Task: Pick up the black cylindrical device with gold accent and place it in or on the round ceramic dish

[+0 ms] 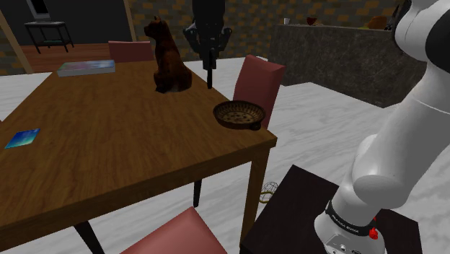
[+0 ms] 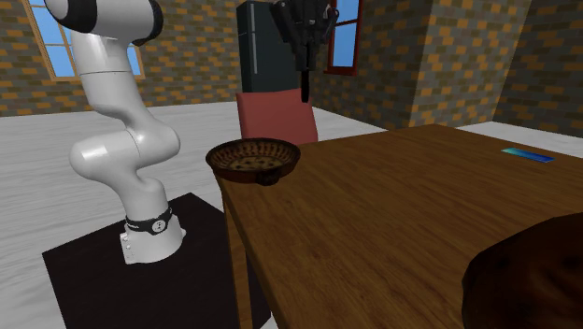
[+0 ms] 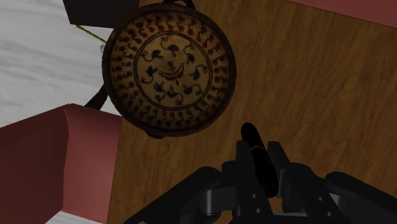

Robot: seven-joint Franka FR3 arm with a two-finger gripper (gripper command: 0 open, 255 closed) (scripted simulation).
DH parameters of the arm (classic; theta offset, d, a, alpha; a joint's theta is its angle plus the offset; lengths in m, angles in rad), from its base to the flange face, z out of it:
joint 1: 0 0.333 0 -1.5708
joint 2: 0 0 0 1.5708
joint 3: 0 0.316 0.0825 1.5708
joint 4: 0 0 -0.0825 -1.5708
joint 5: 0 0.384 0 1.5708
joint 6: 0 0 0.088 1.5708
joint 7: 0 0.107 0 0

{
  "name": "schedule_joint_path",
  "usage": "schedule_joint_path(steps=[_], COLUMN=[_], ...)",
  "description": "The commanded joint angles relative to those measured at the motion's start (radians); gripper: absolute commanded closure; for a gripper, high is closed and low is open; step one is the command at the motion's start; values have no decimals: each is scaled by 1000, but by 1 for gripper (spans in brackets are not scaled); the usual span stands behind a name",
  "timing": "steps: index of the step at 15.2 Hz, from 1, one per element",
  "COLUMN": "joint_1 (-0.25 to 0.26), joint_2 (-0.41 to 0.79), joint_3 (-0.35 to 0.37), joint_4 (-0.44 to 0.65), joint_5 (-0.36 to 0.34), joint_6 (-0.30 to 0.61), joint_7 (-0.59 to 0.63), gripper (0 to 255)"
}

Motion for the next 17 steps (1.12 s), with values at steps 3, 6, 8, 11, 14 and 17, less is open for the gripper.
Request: schedule_joint_path(steps=[3, 6, 8, 11, 14, 17], joint_1=[-32, -48, -49, -48, -47, -45], joint_2=[-136, -217, -238, -259, -277, -294], joint_3=[-69, -121, -131, -132, -132, -132], joint_4=[-127, -195, -228, -290, -349, -406], joint_5=[26, 28, 28, 31, 33, 36], joint_6=[-8, -23, -12, 30, 70, 111], joint_7=[-102, -171, -184, -188, -191, -193], gripper=[255, 255, 255, 255, 255, 255])
